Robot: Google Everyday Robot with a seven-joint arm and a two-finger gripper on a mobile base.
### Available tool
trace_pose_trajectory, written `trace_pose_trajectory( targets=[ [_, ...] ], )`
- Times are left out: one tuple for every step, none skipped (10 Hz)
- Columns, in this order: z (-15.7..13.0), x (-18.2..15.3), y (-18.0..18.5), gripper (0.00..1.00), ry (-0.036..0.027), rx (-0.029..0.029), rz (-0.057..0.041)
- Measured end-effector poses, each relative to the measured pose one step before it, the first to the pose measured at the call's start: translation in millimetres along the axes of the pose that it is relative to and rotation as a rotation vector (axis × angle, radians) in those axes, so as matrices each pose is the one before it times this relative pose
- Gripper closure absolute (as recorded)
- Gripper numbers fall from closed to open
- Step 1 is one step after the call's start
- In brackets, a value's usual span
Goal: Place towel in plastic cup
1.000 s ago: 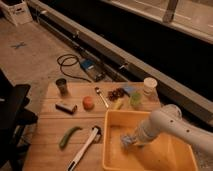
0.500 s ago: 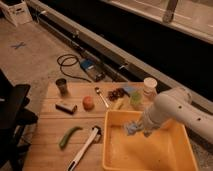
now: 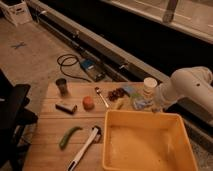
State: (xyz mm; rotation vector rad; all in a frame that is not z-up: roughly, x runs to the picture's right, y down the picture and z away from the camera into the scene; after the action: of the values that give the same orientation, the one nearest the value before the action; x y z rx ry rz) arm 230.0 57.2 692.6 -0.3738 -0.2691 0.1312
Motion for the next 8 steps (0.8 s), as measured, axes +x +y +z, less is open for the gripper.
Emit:
trace_pose_trajectory(
  targets=[
    [1.5,0.05,-20.69,1.0,-0.03469,0.0375,-0.00798],
    [6.12,-0.27,-14.22,1.0,-0.03328,0.02228,-0.00539],
    [2.66,-0.86,-7.41,1.0,-0.01639,0.01211,-0.00362],
    [0.26,1.84,-1.77,1.0,-0.00415,0.00477,0.00206],
    [-0.01,0.19,0.29,1.0,0.00009,-0.00032,0.00024],
    [0.08,-0.29,0.01,1.0,-0.00037,-0.00009,-0.00032],
    [0.93,-1.63,-0.42,1.0,-0.00135,-0.00116,-0.0024],
    [0.07,0.12,0.03,1.0,0.00041,0.00026,0.00004]
  ],
)
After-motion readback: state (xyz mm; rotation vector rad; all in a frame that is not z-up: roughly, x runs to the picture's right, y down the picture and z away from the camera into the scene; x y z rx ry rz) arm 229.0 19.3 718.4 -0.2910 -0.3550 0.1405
